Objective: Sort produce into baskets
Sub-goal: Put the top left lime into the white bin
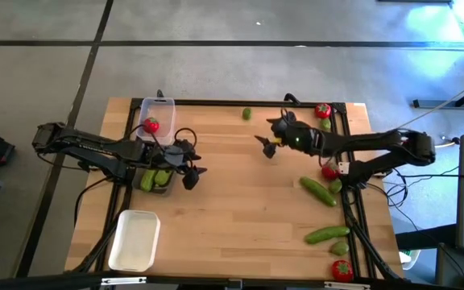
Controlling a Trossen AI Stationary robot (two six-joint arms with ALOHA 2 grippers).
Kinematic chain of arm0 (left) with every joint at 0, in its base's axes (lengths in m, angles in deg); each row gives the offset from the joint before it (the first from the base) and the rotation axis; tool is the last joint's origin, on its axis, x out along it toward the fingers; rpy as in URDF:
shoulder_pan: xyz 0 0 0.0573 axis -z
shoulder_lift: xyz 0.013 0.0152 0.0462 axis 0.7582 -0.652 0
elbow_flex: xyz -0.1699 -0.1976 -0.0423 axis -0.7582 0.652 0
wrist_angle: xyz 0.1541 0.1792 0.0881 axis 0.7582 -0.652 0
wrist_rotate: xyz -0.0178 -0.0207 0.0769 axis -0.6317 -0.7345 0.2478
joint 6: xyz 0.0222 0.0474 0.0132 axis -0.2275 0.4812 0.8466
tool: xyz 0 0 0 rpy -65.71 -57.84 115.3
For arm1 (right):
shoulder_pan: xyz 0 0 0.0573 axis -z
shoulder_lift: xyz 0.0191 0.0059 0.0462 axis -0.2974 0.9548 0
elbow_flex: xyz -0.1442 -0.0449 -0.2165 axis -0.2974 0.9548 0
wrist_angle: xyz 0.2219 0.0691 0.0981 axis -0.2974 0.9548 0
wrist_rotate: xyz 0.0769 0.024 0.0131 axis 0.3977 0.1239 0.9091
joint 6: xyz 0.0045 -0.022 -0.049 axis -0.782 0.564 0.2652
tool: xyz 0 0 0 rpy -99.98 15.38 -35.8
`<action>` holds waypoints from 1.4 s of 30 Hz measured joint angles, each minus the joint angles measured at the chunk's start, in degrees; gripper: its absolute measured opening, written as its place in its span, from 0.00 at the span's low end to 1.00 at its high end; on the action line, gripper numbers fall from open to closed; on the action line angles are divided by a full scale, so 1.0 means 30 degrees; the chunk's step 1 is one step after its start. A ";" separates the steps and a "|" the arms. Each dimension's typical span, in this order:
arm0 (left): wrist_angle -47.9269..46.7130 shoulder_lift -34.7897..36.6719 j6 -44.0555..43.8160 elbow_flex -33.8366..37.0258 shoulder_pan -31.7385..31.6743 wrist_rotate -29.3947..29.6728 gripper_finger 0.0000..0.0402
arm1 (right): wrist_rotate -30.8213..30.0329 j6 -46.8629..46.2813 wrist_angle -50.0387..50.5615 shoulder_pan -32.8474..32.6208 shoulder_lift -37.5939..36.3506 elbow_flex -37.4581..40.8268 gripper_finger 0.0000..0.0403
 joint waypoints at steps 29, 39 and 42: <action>0.0015 0.0000 0.0510 -0.0004 -0.0051 0.0000 0.66 | 0.5157 0.0135 0.2147 0.6856 1.0217 -0.7671 0.87; 0.0296 0.0000 0.0750 -0.0007 -0.0051 0.0007 0.66 | 0.5343 0.0142 0.3341 0.7234 1.2738 -1.0159 0.87; 0.0384 0.0000 0.0814 -0.0005 -0.0051 0.0007 0.66 | 0.5208 0.0139 0.3335 0.7359 1.3130 -1.0251 0.87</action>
